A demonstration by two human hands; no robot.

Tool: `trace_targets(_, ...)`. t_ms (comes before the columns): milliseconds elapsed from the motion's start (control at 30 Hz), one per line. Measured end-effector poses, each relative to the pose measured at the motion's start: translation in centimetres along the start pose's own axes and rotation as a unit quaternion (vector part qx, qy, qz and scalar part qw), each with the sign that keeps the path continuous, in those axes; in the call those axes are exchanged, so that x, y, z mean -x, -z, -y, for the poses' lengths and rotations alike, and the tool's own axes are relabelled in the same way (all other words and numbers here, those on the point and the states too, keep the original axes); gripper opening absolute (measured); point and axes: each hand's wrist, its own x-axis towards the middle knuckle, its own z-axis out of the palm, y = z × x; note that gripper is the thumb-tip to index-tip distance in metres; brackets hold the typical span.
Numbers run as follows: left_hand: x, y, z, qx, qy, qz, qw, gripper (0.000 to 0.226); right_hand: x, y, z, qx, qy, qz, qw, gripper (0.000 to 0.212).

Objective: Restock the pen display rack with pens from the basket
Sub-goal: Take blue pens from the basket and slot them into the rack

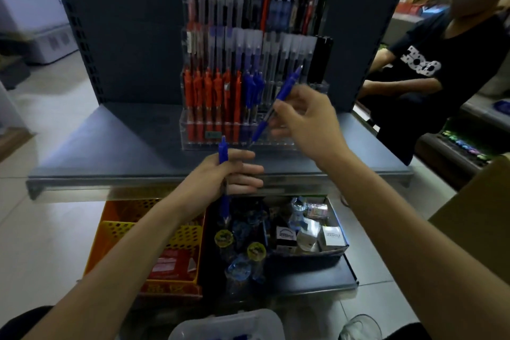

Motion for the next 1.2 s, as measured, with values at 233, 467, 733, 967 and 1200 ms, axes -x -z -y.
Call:
trace_targets(233, -0.8, 0.8, -0.6, -0.048, -0.094, -0.057, 0.993, 0.031, -4.8, -0.7, -0.3, 0.136, 0.046, -0.06, 0.988, 0.008)
trace_targets(467, -1.8, 1.7, -0.4, 0.058, -0.071, -0.043, 0.995, 0.015, -5.1, -3.5, -3.7, 0.261, 0.061, -0.057, 0.962, 0.012)
trace_targets(733, -2.2, 1.6, -0.6, 0.121, -0.083, -0.037, 0.988, 0.022, -5.1, -3.6, -3.6, 0.286, 0.083, -0.072, 0.952, 0.013)
trace_targets(967, -2.4, 1.2, -0.3, 0.115, -0.085, -0.038, 0.989, 0.019, -3.6, -4.3, -4.8, 0.299, 0.084, -0.083, 0.947, 0.018)
trace_targets(1200, -1.8, 1.0, 0.1, -0.006, -0.124, -0.062, 0.99, 0.019, -3.7, -3.9, -4.3, 0.282, 0.022, -0.049, 0.958, 0.01)
